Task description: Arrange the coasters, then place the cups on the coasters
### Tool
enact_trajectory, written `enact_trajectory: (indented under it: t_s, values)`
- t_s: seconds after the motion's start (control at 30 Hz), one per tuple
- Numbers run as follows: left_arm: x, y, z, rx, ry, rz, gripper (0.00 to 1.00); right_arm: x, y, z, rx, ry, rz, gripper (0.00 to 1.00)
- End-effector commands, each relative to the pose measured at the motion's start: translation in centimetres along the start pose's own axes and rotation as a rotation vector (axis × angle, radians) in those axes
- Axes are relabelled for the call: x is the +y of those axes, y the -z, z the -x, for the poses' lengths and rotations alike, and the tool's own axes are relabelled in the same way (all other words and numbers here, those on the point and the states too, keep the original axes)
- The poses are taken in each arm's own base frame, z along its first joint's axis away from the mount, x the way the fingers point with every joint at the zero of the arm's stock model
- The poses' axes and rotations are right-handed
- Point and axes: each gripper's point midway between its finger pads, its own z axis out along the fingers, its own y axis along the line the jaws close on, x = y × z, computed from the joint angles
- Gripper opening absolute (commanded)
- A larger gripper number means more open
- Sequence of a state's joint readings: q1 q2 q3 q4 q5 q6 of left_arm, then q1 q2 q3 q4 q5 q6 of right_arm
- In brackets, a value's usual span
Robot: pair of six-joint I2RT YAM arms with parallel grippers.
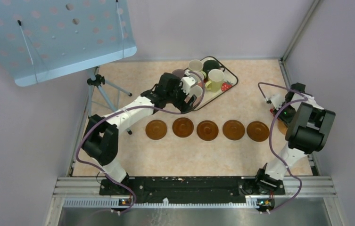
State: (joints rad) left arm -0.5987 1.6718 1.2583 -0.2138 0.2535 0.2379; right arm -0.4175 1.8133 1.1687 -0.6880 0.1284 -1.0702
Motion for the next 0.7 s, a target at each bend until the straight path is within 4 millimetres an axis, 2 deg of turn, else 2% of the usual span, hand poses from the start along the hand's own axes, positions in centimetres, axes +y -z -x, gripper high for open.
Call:
enact_trajectory:
  t_s: [0.0,0.2,0.67]
  values:
    - [0.6,-0.1,1.8,-0.041,-0.009,0.003,0.96,3.4,-0.8,-1.2,-0.03,0.012,0.102,0.38]
    - [0.6,-0.2,2.0,-0.046,-0.013,0.002,0.97,4.3,-0.3,-2.9,-0.017,-0.003,0.128,0.37]
    - [0.6,0.2,2.0,-0.05,-0.02,0.003,0.97,8.1,0.3,-4.3,0.003,0.003,0.228,0.36]
